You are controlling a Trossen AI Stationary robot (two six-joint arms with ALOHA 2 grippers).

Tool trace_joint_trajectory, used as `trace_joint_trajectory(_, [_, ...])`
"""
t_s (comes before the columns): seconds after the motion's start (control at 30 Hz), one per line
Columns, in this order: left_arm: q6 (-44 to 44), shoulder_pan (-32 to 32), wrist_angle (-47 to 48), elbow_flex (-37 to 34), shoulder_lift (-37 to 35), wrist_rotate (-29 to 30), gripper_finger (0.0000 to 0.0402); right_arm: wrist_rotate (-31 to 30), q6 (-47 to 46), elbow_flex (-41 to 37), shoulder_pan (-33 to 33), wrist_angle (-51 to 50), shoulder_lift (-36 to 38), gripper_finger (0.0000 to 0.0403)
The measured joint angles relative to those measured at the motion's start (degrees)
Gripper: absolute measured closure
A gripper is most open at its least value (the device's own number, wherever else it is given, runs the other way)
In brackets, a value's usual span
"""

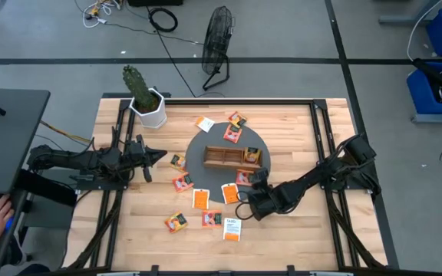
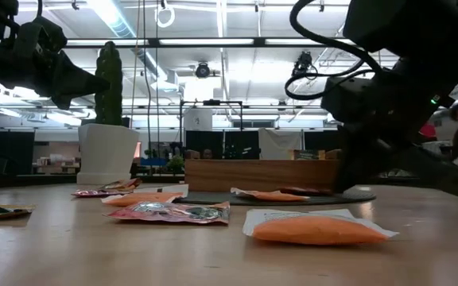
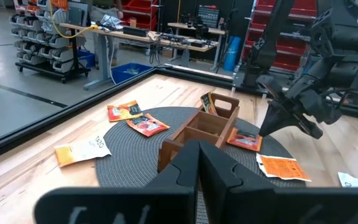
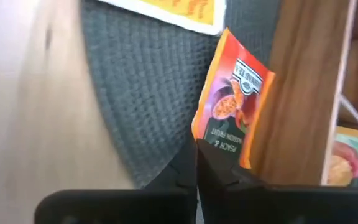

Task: Pick & Place Tea
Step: Put the orange tea bag into the middle section of the wooden organizer

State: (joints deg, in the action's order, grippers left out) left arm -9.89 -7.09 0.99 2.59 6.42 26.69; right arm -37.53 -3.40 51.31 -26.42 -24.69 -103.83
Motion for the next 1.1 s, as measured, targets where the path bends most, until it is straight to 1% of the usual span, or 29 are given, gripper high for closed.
trace_joint_trajectory(0.07, [-0.02, -0.01, 0.00, 0.00, 0.00, -0.02, 0.0388, -2.47, -0.07, 0.24, -0.79, -0.22, 0.00, 0.0400])
trace_joint_trajectory(0.2, [-0.21, -0.01, -0.17, 0.00, 0.00, -0.02, 0.0388, -5.39, 0.23, 2.37, -2.55, -0.41, 0.00, 0.0401])
trace_joint_trajectory(0.33, [-0.43, 0.01, -0.51, -0.01, 0.00, -0.01, 0.0388, -9.44, 3.54, 4.97, -4.26, -0.59, 0.00, 0.0401])
trace_joint_trajectory(0.4, [-2.68, 0.02, -0.93, -0.02, 0.00, -0.34, 0.0388, -11.44, 5.91, 6.13, -4.87, -0.51, 0.00, 0.0402])
trace_joint_trajectory(0.53, [-4.81, 0.02, -1.02, -0.02, 0.00, -4.09, 0.0388, -15.25, 11.15, 7.63, -5.57, -0.57, 0.00, 0.0402])
trace_joint_trajectory(0.67, [-7.52, -0.01, -1.50, -0.02, 0.01, -7.13, 0.0388, -16.15, 14.31, 9.06, -5.75, -0.58, 0.00, 0.0402])
trace_joint_trajectory(0.73, [-8.22, -0.01, -3.96, -0.58, 0.27, -7.67, 0.0388, -17.24, 16.44, 10.07, -5.75, -0.56, 0.00, 0.0403])
trace_joint_trajectory(0.8, [-9.39, 0.01, -7.73, -2.05, 1.07, -9.02, 0.0387, -18.90, 18.52, 11.22, -5.75, -0.56, 0.00, 0.0403])
trace_joint_trajectory(0.87, [-9.91, 0.00, -9.98, -2.05, 2.74, -10.34, 0.0387, -20.03, 20.09, 12.40, -5.75, -0.58, 0.00, 0.0403])
trace_joint_trajectory(0.93, [-11.08, -0.01, -10.76, -2.05, 5.27, -10.43, 0.0387, -20.57, 21.70, 13.28, -5.75, -0.45, 0.00, 0.0403])
trace_joint_trajectory(1.0, [-12.40, -0.01, -14.51, -2.05, 8.12, -11.00, 0.0387, -21.07, 23.99, 13.80, -5.75, 0.43, 0.00, 0.0403])
trace_joint_trajectory(1.1, [-12.85, 0.02, -20.30, -2.05, 12.98, -13.35, 0.0387, -22.20, 27.98, 14.65, -5.71, 2.43, 0.00, 0.0403])
